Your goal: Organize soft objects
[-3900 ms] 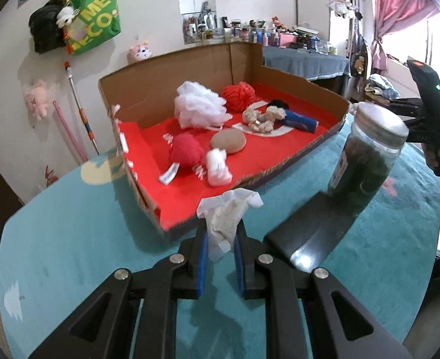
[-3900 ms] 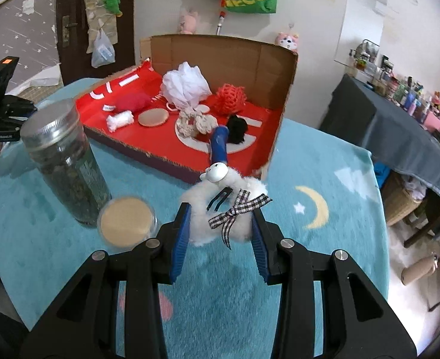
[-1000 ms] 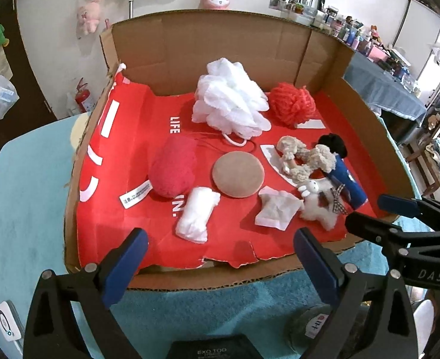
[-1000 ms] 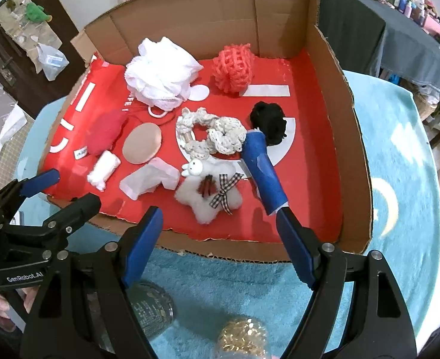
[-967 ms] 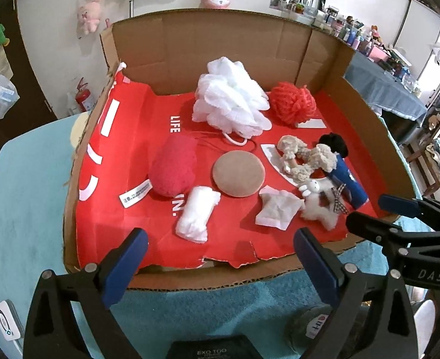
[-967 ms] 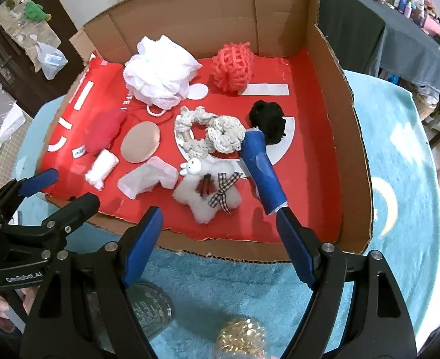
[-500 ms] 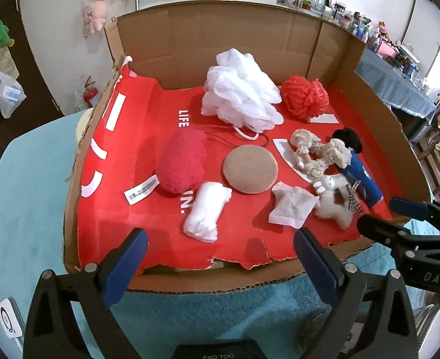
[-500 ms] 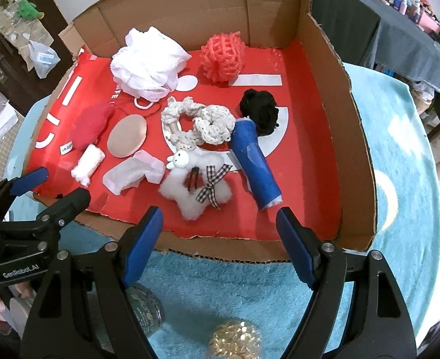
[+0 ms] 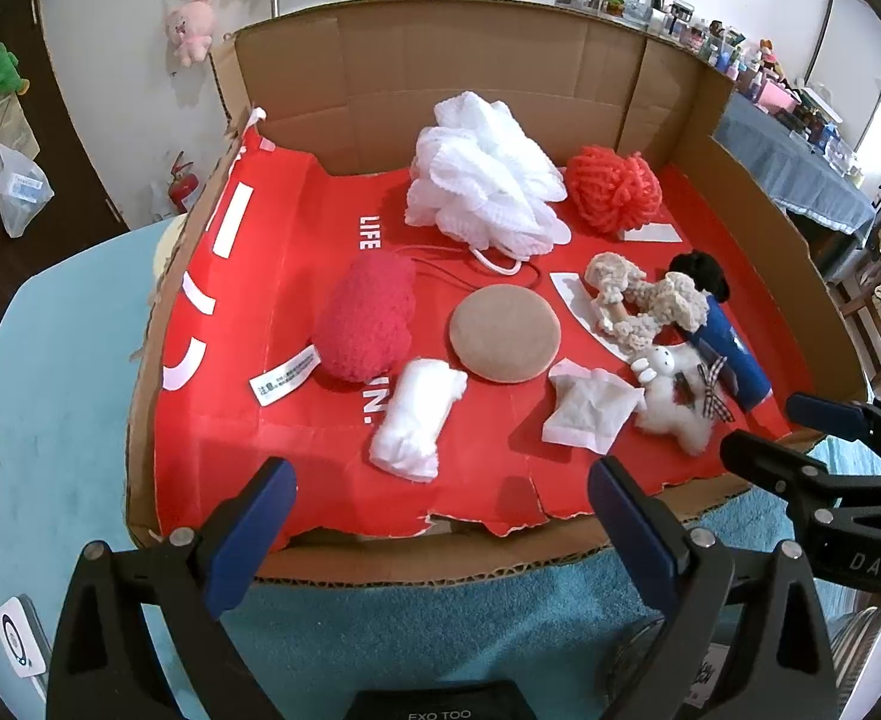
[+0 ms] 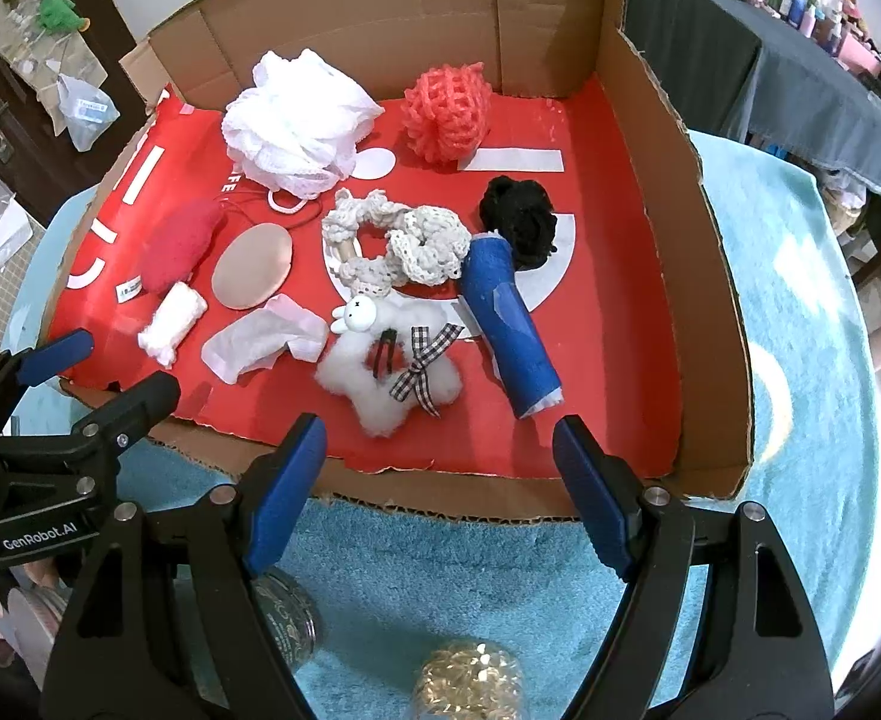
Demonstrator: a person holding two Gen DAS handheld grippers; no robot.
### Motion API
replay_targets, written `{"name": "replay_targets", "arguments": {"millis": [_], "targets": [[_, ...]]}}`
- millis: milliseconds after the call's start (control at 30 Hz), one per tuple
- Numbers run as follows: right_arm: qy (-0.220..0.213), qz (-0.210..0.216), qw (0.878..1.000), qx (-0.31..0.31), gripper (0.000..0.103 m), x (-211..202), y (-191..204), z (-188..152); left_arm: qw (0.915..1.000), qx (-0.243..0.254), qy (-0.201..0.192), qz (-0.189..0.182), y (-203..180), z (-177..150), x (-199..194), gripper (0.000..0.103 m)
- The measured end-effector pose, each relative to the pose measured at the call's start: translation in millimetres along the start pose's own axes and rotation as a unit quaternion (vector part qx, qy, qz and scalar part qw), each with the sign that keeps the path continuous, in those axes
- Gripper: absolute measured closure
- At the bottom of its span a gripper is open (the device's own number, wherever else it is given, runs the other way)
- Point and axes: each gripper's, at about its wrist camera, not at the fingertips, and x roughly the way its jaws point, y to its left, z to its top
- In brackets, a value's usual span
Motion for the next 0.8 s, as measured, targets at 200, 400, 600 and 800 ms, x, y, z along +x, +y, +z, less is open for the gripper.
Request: {"name": "replay_targets", "arguments": {"millis": [200, 400, 600, 800], "targets": [[-0.005, -0.004, 1.0, -0.004, 0.025, -0.8, 2.0, -0.4, 1.0, -0.002, -0.001, -0.001, 0.6, -0.9, 0.3, 0.003], [-0.008, -0.005, 1.0, -0.007, 0.025, -1.2, 2.8, -0.6, 1.0, -0.001, -0.002, 0.0, 0.9, -1.0, 0.3, 0.003], [-0.009, -0.003, 1.0, -0.006, 0.025, -1.7, 2.1, -1.1, 1.0, -0.001, -0.002, 0.0, 1.1, -0.9, 0.2, 0.003], [-0.01, -0.004, 1.0, -0.006, 0.025, -2.0, 1.9, -1.3, 1.0, 0.001, -0.001, 0.0, 0.7, -1.4, 0.6, 0.003]]}}
